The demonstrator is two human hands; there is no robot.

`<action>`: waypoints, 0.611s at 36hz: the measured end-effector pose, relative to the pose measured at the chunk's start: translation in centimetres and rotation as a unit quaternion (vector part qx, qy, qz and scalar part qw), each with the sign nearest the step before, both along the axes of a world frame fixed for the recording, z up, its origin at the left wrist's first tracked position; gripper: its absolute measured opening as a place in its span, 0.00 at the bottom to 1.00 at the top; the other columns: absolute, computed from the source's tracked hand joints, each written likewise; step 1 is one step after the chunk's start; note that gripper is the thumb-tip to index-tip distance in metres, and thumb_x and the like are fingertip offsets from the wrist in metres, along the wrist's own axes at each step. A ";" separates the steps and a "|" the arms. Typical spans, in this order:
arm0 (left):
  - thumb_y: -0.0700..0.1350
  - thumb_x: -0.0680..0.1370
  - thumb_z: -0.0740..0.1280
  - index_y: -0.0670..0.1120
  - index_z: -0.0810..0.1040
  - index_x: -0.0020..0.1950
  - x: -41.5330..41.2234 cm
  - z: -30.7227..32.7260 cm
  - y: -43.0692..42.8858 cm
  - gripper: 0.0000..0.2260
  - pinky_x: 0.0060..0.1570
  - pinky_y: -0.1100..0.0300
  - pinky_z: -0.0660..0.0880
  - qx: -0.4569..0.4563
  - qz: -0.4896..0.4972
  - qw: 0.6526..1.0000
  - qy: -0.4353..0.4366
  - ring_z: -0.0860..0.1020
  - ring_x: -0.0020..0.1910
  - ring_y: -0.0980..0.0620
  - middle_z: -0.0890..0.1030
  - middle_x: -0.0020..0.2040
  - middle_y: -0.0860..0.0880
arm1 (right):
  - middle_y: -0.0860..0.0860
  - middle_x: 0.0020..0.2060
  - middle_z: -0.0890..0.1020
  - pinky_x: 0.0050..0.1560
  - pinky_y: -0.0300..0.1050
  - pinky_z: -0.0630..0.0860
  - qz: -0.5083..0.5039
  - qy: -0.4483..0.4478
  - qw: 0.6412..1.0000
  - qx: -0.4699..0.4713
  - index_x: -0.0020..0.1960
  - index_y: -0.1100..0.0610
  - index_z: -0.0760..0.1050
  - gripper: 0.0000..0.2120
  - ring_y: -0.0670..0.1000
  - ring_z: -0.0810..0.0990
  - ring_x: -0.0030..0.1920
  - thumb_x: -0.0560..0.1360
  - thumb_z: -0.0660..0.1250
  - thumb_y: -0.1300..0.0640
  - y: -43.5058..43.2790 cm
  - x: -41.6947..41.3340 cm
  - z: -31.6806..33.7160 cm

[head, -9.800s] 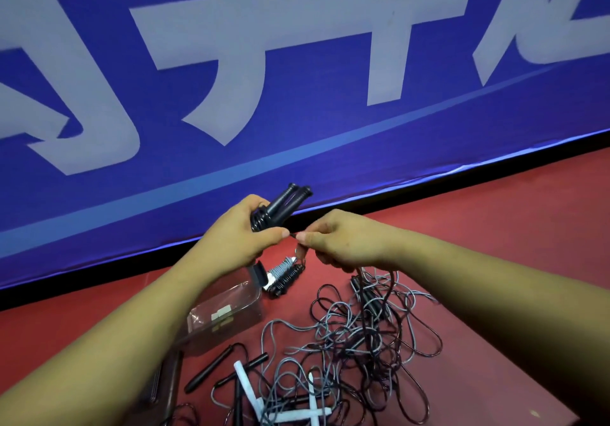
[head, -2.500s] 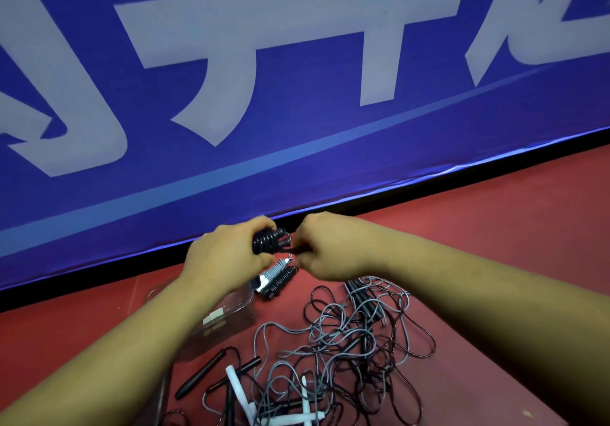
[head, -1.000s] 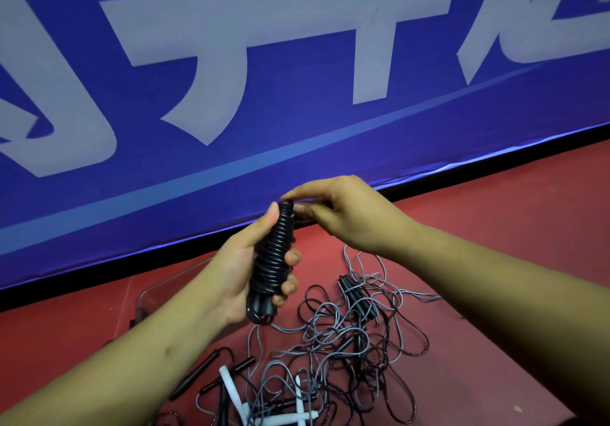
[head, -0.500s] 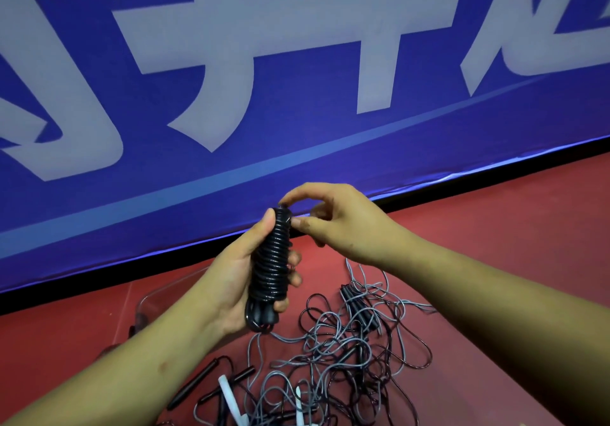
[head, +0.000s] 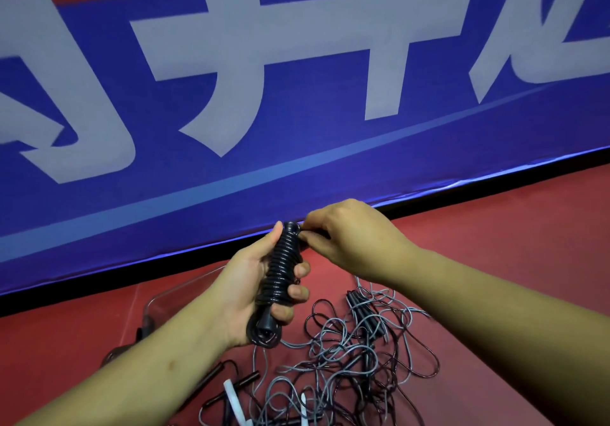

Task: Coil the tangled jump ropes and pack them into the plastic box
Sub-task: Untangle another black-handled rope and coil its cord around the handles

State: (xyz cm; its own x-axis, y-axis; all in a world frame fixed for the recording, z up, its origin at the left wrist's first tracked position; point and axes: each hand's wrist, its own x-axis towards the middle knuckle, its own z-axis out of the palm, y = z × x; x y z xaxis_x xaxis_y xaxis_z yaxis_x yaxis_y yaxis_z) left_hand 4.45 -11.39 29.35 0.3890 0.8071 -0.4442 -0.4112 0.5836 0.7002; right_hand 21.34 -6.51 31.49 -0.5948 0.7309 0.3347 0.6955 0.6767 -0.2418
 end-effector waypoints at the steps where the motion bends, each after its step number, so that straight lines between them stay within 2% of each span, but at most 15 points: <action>1: 0.62 0.77 0.63 0.50 0.78 0.54 -0.2 -0.2 0.2 0.18 0.19 0.68 0.63 -0.009 -0.009 1.000 0.000 0.69 0.27 0.51 0.71 0.35 0.47 | 0.52 0.40 0.82 0.38 0.51 0.72 0.009 -0.024 1.000 0.017 0.48 0.55 0.77 0.13 0.59 0.79 0.42 0.81 0.58 0.47 0.1 0.0 -0.1; 4: 0.62 0.77 0.64 0.50 0.75 0.58 -0.5 -0.9 0.8 0.18 0.21 0.66 0.65 -0.026 -0.029 0.999 0.004 0.70 0.27 0.49 0.71 0.35 0.47 | 0.53 0.40 0.81 0.35 0.51 0.70 0.042 -0.052 0.995 0.068 0.47 0.56 0.74 0.13 0.61 0.78 0.39 0.81 0.58 0.49 0.2 -0.1 -0.6; 7: 0.61 0.77 0.63 0.48 0.76 0.57 -0.2 -0.9 1.0 0.18 0.20 0.65 0.66 -0.031 -0.032 0.999 0.012 0.70 0.24 0.48 0.70 0.34 0.46 | 0.52 0.30 0.78 0.27 0.44 0.59 0.041 -0.033 0.991 0.120 0.39 0.56 0.72 0.12 0.60 0.75 0.27 0.77 0.61 0.50 0.3 0.0 -1.1; 10: 0.62 0.77 0.62 0.50 0.74 0.63 0.1 -1.1 1.2 0.20 0.20 0.65 0.66 -0.015 -0.018 0.999 0.046 0.70 0.23 0.49 0.71 0.33 0.47 | 0.49 0.25 0.74 0.25 0.41 0.55 0.023 -0.006 0.989 0.143 0.35 0.55 0.70 0.15 0.57 0.70 0.21 0.76 0.57 0.48 0.4 -0.1 -1.4; 12: 0.62 0.76 0.64 0.47 0.73 0.70 -0.1 -1.6 1.7 0.28 0.19 0.63 0.71 0.007 0.011 0.995 0.103 0.75 0.24 0.51 0.76 0.35 0.49 | 0.49 0.25 0.73 0.25 0.41 0.55 0.020 0.005 0.990 0.140 0.36 0.55 0.69 0.15 0.57 0.69 0.20 0.76 0.55 0.48 0.4 -0.1 -1.4; 14: 0.62 0.74 0.66 0.45 0.72 0.73 0.0 -1.9 1.8 0.33 0.21 0.63 0.73 0.020 0.029 0.991 0.133 0.79 0.25 0.53 0.79 0.36 0.49 | 0.49 0.25 0.73 0.25 0.41 0.55 0.016 0.005 0.991 0.134 0.36 0.56 0.69 0.16 0.57 0.68 0.20 0.76 0.55 0.48 0.4 0.0 -1.3; 18: 0.62 0.69 0.68 0.44 0.73 0.71 0.2 -1.7 1.7 0.35 0.20 0.64 0.73 0.032 0.034 0.990 0.135 0.78 0.24 0.54 0.79 0.34 0.50 | 0.50 0.27 0.74 0.26 0.43 0.56 -0.001 0.000 0.993 0.116 0.38 0.56 0.69 0.15 0.59 0.71 0.23 0.77 0.55 0.47 0.4 0.2 -1.5; 22: 0.62 0.66 0.68 0.45 0.75 0.68 0.4 -1.4 1.9 0.34 0.20 0.65 0.72 0.048 0.029 0.990 0.133 0.78 0.23 0.54 0.79 0.32 0.50 | 0.49 0.30 0.71 0.32 0.48 0.59 -0.023 0.010 0.996 0.080 0.40 0.55 0.65 0.12 0.61 0.71 0.31 0.80 0.59 0.51 0.5 0.1 -1.6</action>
